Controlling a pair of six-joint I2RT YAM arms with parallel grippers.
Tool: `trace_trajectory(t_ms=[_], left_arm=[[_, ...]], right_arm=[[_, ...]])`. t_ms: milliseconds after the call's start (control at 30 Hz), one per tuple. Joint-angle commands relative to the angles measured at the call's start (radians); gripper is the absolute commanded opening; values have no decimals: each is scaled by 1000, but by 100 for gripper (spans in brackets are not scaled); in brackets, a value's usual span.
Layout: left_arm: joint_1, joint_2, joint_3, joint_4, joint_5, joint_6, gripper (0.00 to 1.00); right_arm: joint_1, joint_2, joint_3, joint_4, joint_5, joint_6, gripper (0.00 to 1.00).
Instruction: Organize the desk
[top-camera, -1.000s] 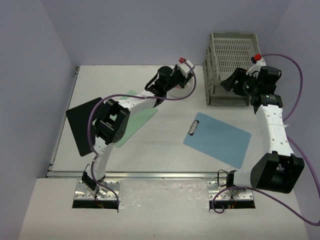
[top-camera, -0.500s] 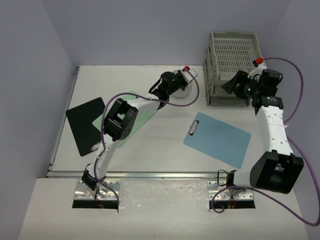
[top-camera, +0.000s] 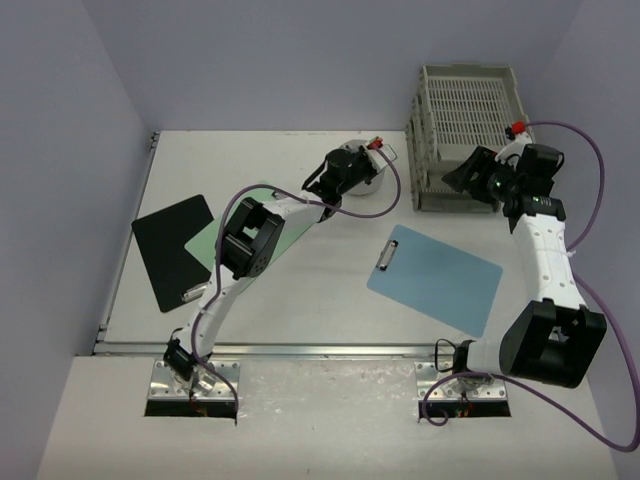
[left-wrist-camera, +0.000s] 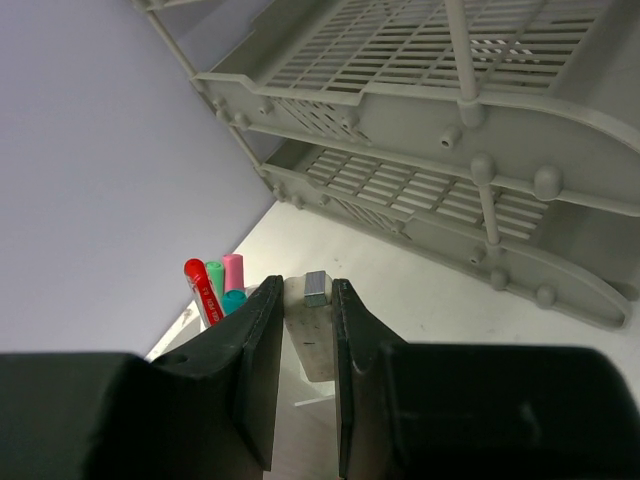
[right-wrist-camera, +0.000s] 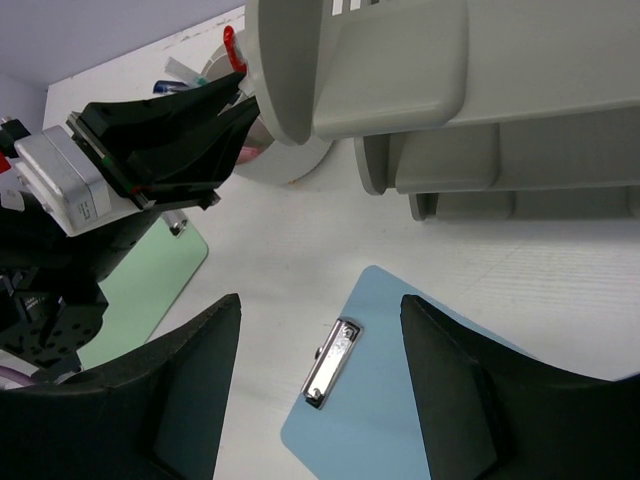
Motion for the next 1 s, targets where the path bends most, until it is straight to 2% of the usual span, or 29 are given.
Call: trace_trajectory(t_ms=[0, 167, 333, 433, 700, 800, 967], left_arm=[[6, 16, 67, 82, 2, 10, 11], [9, 34, 73, 84, -3, 25, 19], [13, 34, 59, 107, -12, 21, 41], [13, 25, 60, 112, -10, 17, 50], [10, -74, 40, 90, 15, -52, 52], [4, -168, -19, 84, 31, -94, 51], [-8, -407, -231, 13, 18, -215, 50]], right_arm=[[-8, -16, -24, 39, -20, 10, 66], [-12, -17, -37, 46, -23, 11, 66], [-12, -12, -39, 45, -32, 15, 66], [-12, -17, -48, 51, -49, 11, 66], [-12, -49, -37, 51, -117, -33, 64], [-12, -62, -29, 38, -125, -73, 63], [-10, -86, -15, -49, -185, -179, 63]])
